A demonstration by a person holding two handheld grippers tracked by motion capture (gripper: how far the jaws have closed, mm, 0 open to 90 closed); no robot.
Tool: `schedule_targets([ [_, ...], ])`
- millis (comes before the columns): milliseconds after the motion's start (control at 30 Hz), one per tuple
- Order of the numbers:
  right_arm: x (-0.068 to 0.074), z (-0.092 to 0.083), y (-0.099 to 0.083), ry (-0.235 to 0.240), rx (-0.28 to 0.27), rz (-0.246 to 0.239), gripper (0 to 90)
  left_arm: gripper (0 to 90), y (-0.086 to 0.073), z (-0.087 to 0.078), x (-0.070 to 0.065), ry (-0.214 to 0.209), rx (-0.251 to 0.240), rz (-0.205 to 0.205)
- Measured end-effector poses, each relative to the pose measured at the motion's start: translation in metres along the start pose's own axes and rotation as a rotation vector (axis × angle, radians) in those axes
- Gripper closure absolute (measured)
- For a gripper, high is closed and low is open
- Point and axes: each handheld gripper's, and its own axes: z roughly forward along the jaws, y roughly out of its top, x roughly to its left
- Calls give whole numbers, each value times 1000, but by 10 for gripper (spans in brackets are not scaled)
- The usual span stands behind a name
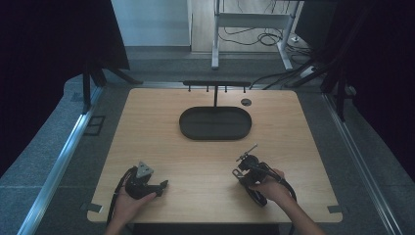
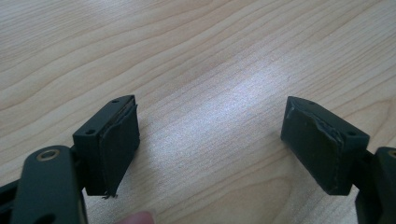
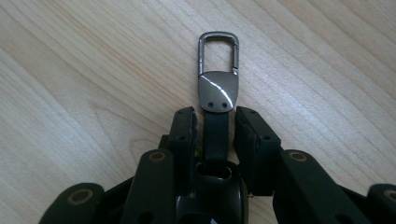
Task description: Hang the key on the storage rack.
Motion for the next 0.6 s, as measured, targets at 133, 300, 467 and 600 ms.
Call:
schedule_targets([
  [133,0,-2,3,5,14,0,674,196,0,0,0,-1,0,1],
  [300,1,-3,6,6,53,-15,689,196,0,0,0,-4,-1,2],
  [467,2,0,8,-5,71,-17,712,196,0,0,0,-4,-1,3],
  [600,2,1,10,-12,81,-7,747,196,0,0,0,-5,-1,3],
])
